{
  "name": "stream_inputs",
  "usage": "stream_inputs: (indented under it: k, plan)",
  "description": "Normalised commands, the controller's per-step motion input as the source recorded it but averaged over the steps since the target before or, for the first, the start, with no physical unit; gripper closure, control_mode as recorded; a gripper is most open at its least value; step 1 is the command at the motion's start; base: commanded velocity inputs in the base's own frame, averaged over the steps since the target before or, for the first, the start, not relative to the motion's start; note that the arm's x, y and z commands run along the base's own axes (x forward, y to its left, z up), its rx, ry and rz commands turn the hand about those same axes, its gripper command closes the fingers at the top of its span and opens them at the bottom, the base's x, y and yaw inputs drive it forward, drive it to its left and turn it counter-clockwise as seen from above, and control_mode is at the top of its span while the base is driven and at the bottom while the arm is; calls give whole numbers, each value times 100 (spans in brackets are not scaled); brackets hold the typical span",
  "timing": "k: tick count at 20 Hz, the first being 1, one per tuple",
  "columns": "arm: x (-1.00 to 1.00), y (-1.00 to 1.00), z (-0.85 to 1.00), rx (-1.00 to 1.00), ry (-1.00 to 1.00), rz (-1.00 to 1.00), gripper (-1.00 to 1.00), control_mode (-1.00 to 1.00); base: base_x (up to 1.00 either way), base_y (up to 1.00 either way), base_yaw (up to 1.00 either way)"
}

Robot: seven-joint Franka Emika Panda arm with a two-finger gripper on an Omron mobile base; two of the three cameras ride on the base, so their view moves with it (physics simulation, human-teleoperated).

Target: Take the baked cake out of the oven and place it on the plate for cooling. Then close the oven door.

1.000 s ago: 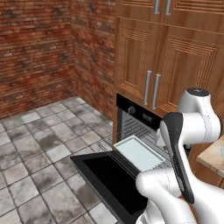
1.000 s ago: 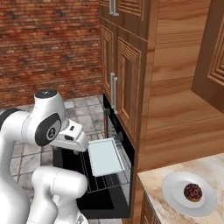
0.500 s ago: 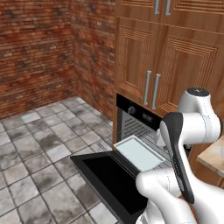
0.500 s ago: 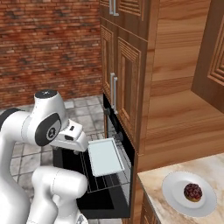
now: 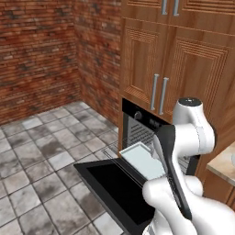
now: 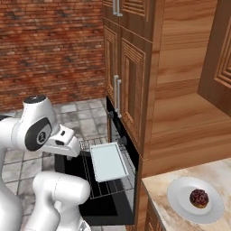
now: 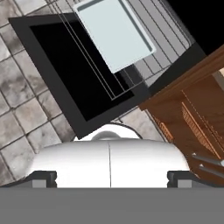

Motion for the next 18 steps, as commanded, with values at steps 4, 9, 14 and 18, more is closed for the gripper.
stream_inputs:
  k: [4, 9, 14, 18]
  plan:
    - [0, 93, -30, -12, 0, 0, -100, -100, 0, 0, 0]
    - [19, 62, -20, -9, 0, 0, -100, -100, 0, 0, 0]
    - [44, 15, -3, -4, 0, 0, -100, -100, 0, 0, 0]
    - [55, 0, -1, 0, 0, 0, -100, -100, 0, 0, 0]
